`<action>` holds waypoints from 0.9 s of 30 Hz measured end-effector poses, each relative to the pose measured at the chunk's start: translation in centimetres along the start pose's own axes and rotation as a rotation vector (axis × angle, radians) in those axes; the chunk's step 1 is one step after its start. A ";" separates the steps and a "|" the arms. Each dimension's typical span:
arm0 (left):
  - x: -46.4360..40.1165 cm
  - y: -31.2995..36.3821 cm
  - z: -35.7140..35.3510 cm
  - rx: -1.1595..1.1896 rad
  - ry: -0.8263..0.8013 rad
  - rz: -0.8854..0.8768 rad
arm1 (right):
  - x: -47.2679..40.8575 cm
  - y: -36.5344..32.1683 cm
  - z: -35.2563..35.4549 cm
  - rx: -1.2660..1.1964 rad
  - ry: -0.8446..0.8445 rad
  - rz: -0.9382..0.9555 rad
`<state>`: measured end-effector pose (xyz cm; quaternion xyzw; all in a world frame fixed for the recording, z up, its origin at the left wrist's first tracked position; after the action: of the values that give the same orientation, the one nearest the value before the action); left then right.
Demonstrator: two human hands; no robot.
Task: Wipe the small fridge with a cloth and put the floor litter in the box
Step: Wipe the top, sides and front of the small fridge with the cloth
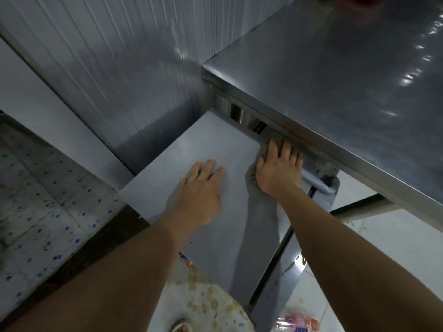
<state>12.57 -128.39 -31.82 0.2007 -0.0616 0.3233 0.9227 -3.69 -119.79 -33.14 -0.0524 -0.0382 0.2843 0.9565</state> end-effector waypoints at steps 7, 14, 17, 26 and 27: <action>-0.1 0.1 -0.1 -0.021 -0.020 0.002 | 10.4 0.9 -0.5 -0.044 0.073 0.119; 0.5 3.9 -1.0 -0.047 -0.002 -0.051 | 5.8 1.9 0.2 -0.065 0.085 0.151; 0.4 5.3 -1.9 -0.030 -0.044 -0.021 | 3.9 1.9 0.5 -0.037 0.138 0.145; 0.3 4.5 -2.0 -0.022 -0.090 -0.020 | 6.4 8.2 1.0 -0.108 0.208 -0.162; 0.2 4.5 -2.1 -0.023 -0.080 -0.022 | 6.5 8.7 1.1 -0.119 0.197 -0.173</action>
<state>9.95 -124.22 -32.23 0.2034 -0.1001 0.3041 0.9253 -3.09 -108.88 -32.87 -0.1333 0.0345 0.1916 0.9718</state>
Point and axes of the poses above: each hand's wrist, its own x-axis away from the middle knuckle, its own z-axis out of the back of the hand, y = z × x, the point moved 3 cm from there along -x, towards the middle knuckle, and after that the axes turned 9 degrees about y, right-handed, at the moved point
